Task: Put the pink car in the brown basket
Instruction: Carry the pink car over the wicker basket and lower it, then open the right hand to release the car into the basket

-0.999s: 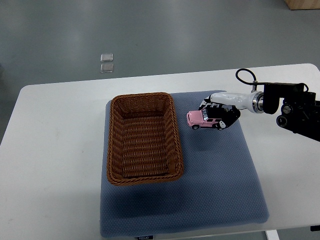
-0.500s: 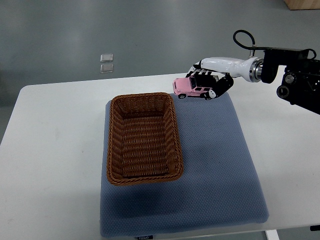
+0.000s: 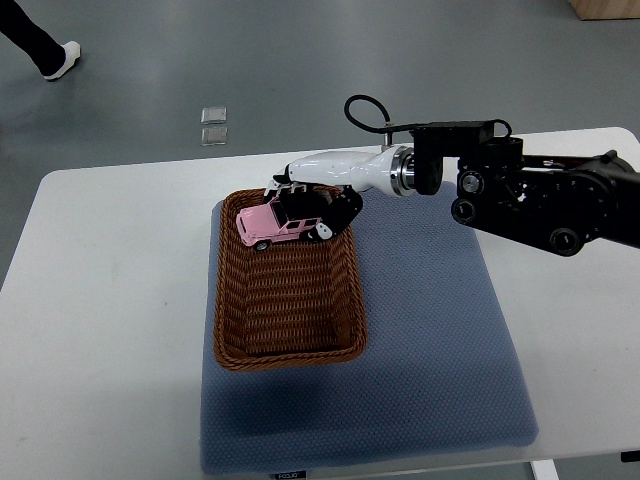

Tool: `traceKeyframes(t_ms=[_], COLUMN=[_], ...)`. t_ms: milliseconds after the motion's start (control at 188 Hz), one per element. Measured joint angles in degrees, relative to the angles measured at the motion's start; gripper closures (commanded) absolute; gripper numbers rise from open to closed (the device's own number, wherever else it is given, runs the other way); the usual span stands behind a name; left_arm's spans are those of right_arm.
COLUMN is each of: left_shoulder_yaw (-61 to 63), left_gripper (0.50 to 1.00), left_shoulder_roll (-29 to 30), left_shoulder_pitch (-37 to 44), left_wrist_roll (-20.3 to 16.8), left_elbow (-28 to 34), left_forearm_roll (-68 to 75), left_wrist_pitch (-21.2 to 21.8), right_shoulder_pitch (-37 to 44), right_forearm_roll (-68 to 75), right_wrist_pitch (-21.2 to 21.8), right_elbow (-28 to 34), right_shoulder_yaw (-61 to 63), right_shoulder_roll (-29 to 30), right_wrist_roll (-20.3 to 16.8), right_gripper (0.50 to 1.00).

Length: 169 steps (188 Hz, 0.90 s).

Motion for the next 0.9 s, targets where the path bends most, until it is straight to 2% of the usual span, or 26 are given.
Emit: traceKeyframes(t_ms=[202,553,606,643,712,760,792,898], left_shoulder_yaw=[0.0,0.0,0.0,0.0,0.0,0.0,0.0,0.0], left_gripper=[0.5,0.5,0.5,0.5,0.5,0.5,0.5,0.5], left_shoulder_roll=[0.0,0.0,0.0,0.0,0.0,0.0,0.0,0.0], left_shoulder_pitch=[0.0,0.0,0.0,0.0,0.0,0.0,0.0,0.0], left_wrist_roll=[0.0,0.0,0.0,0.0,0.0,0.0,0.0,0.0], left_elbow=[0.0,0.0,0.0,0.0,0.0,0.0,0.0,0.0], left_forearm_roll=[0.0,0.0,0.0,0.0,0.0,0.0,0.0,0.0], left_wrist_pitch=[0.0,0.0,0.0,0.0,0.0,0.0,0.0,-0.01], right_shoulder_pitch=[0.92,0.51,0.4,0.32,0.2,0.08,0.02,-0.01], right_forearm_roll=[-0.36,-1.26,-1.27,-1.27,-1.27,-1.25,-1.22,-0.94], right_wrist_pitch=[0.23,-0.23,-0.47,-0.6,-0.76,-0.79,-0.79,-0.81], right_elbow=[-1.8,-6.26,-6.75,-7.1,-7.77,-8.04,-8.14,-8.24], right_shoulder_yaw=[-3.31,-8.94,-9.23,-9.35,-9.4,-9.4,-9.4,-9.27], right_shoulder_roll=[3.41,5.65,6.23,6.69,7.46,7.78,7.86,7.91], right_wrist_roll=[-0.01,-0.95,-1.17,-1.29,-1.58,-1.69,-1.71,-1.75], right_gripper=[0.936,0.92,0.883,0.822,0.752,0.669,0.644,0.607])
